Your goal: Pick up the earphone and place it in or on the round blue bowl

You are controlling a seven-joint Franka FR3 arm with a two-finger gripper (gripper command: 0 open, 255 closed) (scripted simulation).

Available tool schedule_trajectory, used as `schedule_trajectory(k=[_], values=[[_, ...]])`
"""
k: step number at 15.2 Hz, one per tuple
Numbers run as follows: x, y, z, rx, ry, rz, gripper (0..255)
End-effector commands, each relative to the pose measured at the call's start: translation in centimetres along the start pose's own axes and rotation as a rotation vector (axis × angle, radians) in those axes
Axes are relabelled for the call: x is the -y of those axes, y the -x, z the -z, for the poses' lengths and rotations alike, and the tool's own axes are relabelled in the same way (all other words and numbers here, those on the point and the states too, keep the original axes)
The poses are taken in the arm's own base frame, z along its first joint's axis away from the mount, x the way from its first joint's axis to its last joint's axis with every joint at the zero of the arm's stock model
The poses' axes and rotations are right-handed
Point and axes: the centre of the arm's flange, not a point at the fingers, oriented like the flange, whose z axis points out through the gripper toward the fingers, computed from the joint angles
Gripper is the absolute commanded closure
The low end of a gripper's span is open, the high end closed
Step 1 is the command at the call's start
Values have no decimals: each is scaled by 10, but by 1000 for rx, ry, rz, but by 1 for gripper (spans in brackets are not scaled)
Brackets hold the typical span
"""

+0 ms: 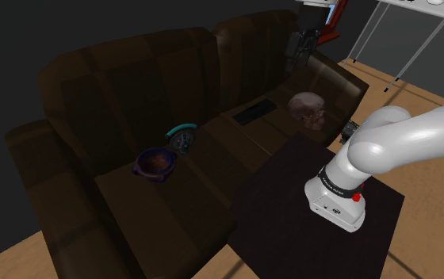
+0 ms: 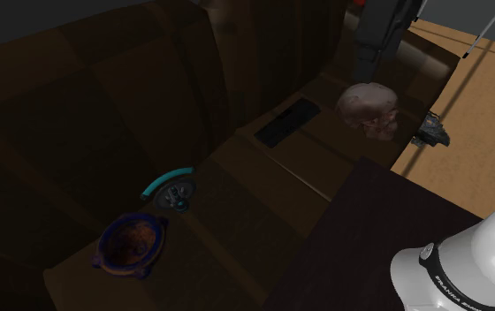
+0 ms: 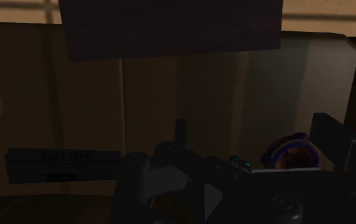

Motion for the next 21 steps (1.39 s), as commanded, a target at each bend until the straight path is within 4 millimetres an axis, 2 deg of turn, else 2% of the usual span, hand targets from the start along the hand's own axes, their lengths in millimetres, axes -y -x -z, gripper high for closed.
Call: schedule_trajectory(k=[1, 21], values=[[0, 0, 0, 0, 0, 0, 0], [100, -160, -182, -56, 59, -132, 0]])
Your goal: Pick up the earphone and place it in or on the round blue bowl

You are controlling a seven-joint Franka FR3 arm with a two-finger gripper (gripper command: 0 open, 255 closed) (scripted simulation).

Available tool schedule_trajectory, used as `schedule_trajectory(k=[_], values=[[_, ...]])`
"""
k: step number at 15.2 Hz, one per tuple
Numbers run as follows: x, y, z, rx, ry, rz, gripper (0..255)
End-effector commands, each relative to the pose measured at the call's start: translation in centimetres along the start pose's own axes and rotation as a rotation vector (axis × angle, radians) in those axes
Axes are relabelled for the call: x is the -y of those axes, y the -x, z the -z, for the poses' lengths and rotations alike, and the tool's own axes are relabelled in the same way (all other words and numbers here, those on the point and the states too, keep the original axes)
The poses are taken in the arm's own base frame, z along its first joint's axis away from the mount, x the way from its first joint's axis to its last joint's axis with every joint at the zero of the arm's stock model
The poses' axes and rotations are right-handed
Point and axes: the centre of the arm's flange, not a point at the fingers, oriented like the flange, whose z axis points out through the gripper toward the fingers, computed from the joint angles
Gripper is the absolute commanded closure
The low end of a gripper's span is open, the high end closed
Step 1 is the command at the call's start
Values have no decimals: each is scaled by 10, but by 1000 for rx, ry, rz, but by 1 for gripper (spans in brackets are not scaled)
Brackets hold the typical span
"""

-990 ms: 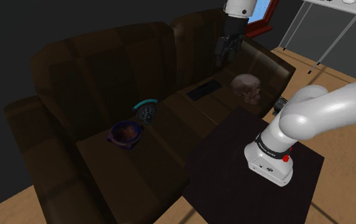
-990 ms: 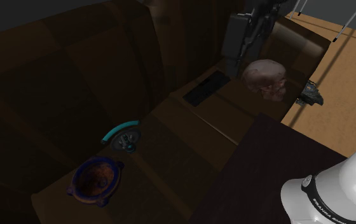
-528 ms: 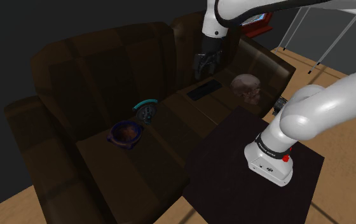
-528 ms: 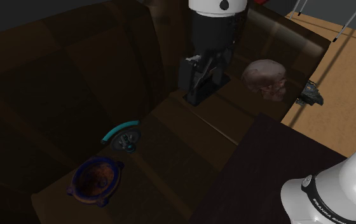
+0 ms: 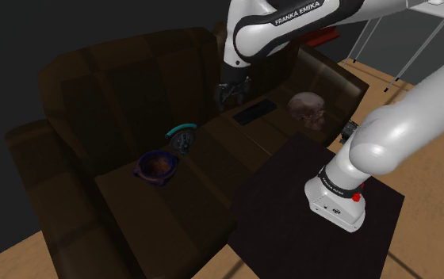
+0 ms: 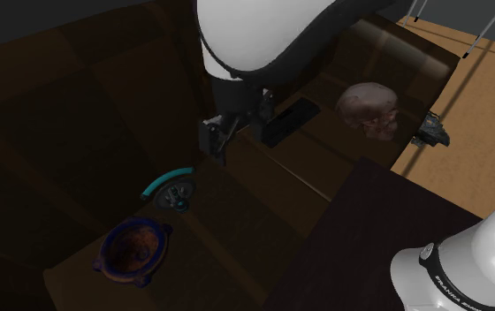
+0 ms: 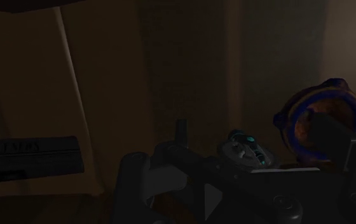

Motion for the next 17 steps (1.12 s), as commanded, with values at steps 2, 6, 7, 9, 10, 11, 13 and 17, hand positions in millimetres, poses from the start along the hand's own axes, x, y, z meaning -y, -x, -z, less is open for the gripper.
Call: schedule_trajectory(k=[2, 6, 7, 9, 10, 11, 13, 17], values=[[17, -22, -31, -9, 8, -21, 0], [39, -53, -67, -20, 20, -47, 0], [44, -61, -76, -23, 23, -53, 0], [54, -77, -95, -29, 29, -67, 0], [59, -85, -104, -32, 31, -73, 0], [64, -93, -113, -34, 34, -80, 0], [74, -109, -131, -40, 40, -93, 0], [92, -143, -167, -51, 52, -119, 0]])
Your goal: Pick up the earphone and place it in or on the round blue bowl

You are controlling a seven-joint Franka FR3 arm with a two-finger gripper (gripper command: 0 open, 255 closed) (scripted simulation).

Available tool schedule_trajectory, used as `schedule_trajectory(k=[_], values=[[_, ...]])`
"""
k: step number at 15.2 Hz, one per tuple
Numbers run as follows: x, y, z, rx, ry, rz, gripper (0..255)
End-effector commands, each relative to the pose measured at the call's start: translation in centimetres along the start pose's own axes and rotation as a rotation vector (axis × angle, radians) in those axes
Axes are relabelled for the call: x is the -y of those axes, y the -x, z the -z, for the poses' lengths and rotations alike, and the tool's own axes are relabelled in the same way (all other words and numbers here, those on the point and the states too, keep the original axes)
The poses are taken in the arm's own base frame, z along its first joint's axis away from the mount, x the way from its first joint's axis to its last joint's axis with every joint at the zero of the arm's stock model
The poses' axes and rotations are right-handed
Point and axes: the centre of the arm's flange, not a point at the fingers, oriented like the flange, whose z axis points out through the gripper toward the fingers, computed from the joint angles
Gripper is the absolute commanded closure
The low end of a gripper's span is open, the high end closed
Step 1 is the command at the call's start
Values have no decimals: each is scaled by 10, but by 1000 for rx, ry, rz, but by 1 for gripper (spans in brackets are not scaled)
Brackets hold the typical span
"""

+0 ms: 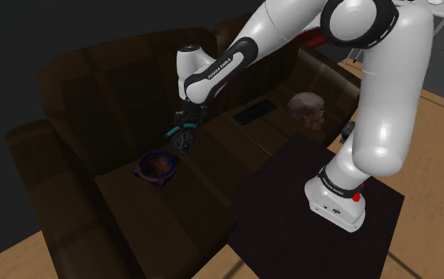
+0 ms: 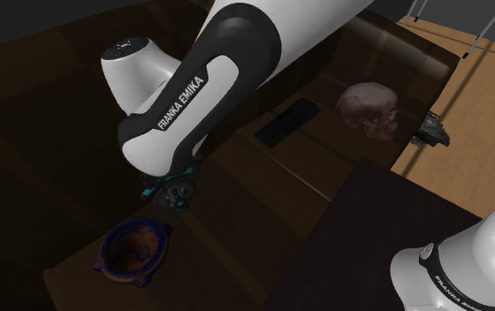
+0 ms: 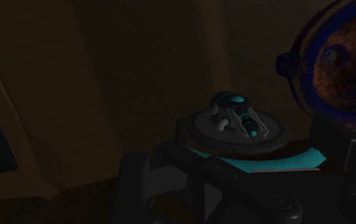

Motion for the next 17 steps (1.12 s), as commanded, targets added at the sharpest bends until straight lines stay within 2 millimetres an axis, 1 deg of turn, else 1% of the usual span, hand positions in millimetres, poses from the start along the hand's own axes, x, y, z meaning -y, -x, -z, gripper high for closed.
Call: schedule_trajectory(k=[1, 4, 11, 12, 17], values=[[12, -15, -20, -6, 6, -14, 0], [27, -36, -45, -14, 14, -32, 0], [26, -36, -82, -14, 14, -32, 0], [26, -36, -85, -14, 14, -32, 0], [26, -36, -85, -14, 14, -32, 0]])
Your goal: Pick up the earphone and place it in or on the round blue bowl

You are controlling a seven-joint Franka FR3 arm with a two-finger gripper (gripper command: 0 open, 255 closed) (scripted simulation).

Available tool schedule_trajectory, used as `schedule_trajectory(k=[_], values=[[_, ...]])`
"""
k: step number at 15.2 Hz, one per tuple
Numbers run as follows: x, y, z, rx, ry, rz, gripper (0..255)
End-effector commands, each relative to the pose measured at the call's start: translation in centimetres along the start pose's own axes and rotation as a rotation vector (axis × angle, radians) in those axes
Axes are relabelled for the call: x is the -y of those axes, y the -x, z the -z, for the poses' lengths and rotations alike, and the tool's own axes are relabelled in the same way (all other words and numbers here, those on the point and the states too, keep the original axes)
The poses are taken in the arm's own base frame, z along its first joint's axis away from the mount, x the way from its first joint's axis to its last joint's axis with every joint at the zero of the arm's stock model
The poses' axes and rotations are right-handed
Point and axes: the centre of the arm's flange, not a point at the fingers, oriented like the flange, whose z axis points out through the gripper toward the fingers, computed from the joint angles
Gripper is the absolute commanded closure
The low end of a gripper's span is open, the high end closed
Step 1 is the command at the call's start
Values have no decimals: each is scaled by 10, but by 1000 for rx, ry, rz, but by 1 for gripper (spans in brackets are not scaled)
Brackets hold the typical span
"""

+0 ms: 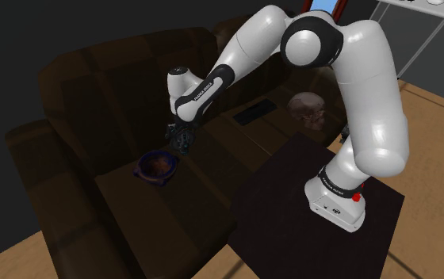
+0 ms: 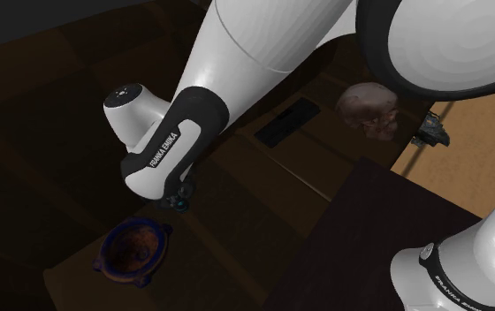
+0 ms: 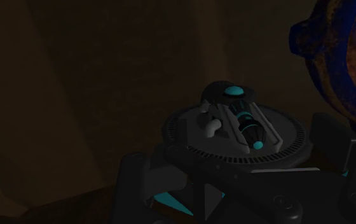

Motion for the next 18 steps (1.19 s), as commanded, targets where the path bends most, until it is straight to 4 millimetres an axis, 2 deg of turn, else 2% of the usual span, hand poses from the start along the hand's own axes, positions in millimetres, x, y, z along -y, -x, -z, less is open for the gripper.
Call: schedule_trajectory(k=[1, 2, 3, 12, 18], values=[[0, 0, 0, 0, 0, 0, 0], [0, 0, 0, 0, 0, 0, 0], [0, 0, 0, 0, 0, 0, 255], [0, 0, 0, 0, 0, 0, 255], [0, 1, 32, 0, 0, 0, 255]])
